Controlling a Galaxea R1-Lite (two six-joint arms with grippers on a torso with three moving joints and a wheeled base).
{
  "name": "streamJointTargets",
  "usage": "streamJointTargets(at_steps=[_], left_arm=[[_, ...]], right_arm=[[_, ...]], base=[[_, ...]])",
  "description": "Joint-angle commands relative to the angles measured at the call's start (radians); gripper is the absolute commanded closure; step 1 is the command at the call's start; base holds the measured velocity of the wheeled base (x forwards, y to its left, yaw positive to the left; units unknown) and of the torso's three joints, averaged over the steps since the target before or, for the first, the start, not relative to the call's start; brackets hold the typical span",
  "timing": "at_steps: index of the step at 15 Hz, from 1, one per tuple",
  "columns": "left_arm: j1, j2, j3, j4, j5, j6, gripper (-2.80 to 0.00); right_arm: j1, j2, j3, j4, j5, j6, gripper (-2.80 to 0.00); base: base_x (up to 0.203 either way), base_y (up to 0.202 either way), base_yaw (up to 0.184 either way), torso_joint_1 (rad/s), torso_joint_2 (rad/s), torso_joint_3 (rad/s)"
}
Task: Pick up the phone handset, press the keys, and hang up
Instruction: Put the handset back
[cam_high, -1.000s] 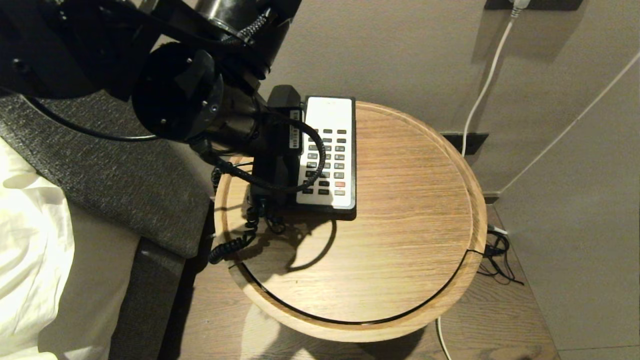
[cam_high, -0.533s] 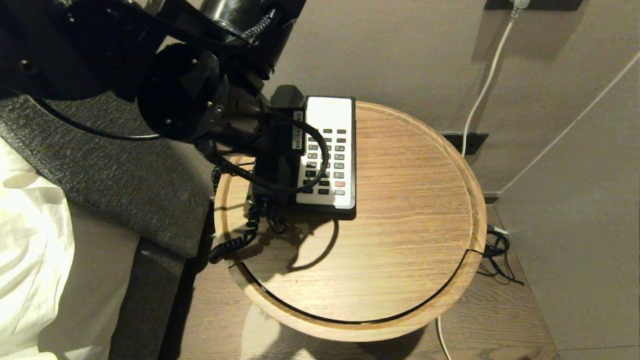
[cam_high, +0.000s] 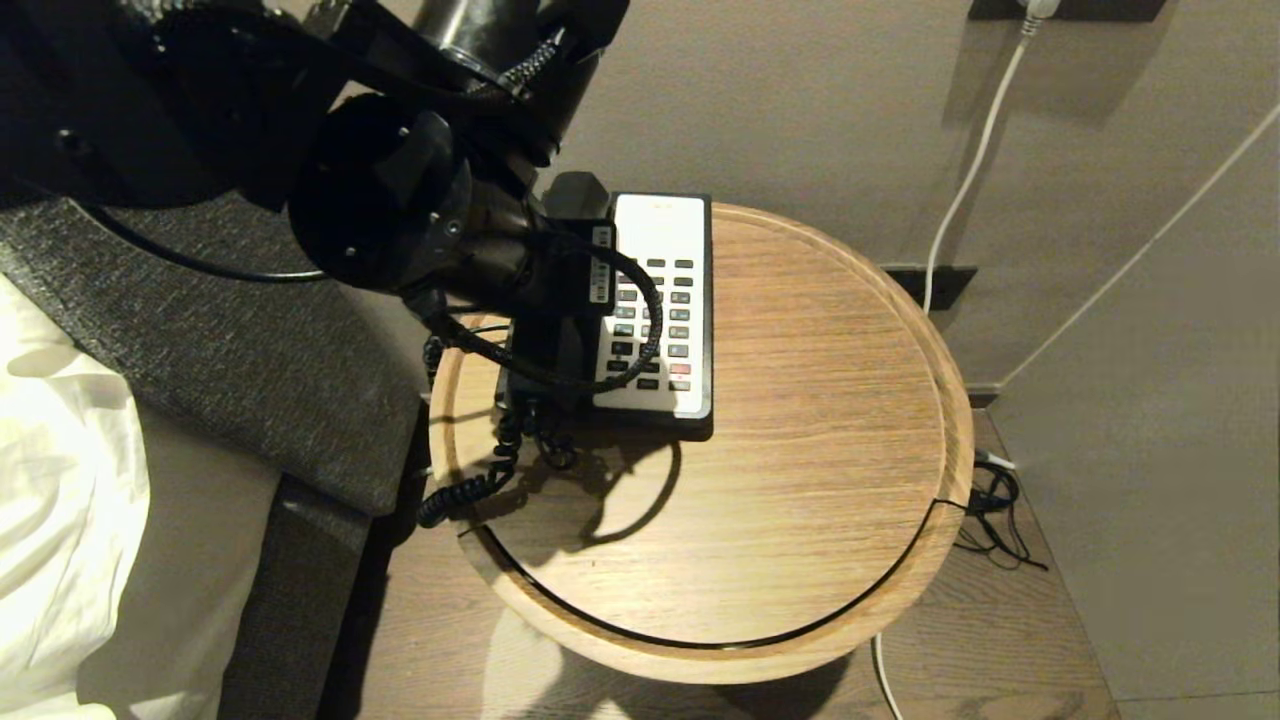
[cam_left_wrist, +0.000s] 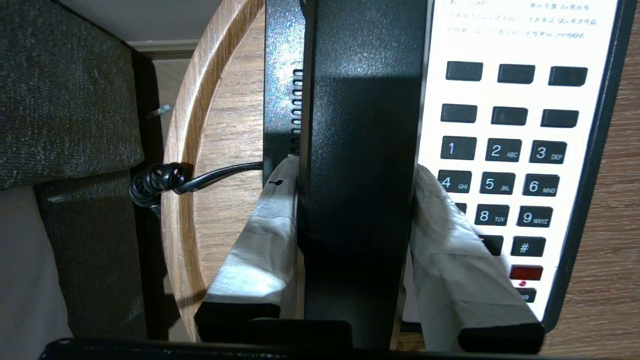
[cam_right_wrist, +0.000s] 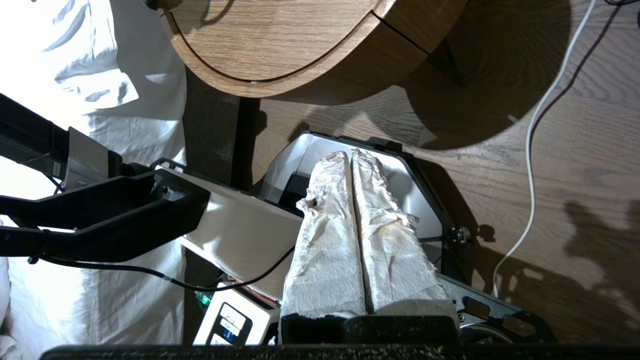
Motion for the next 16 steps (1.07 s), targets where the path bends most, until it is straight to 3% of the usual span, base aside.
streamJointTargets(at_steps=[1,4,5,16], left_arm=[[0.000,0.009,0.001,0.006,0.003,-0.002,0.00],[-0.001,0.014,0.001,0.007,0.004,-0.003,0.00],[-0.001,0.014,0.001,0.003,0.008,-0.002,-2.80],[0.001,-0.086,0.005,0.017,0.021,-0.005,-2.80]], right_arm=[[-0.001,-0.002,0.001,0.005,-0.001,0.003,0.00],[0.001,-0.002,0.002,0.005,0.001,0.003,0.00],[0.000,-0.001,0.002,0.005,0.001,0.003,0.00],[0.001,-0.017,0.046,0.003,0.001,0.003,0.00]], base=[[0.000,0.000,0.000,0.000,0.00,0.000],[0.000,0.000,0.000,0.000,0.00,0.000],[0.000,0.000,0.000,0.000,0.00,0.000],[0.000,0.000,0.000,0.000,0.00,0.000]])
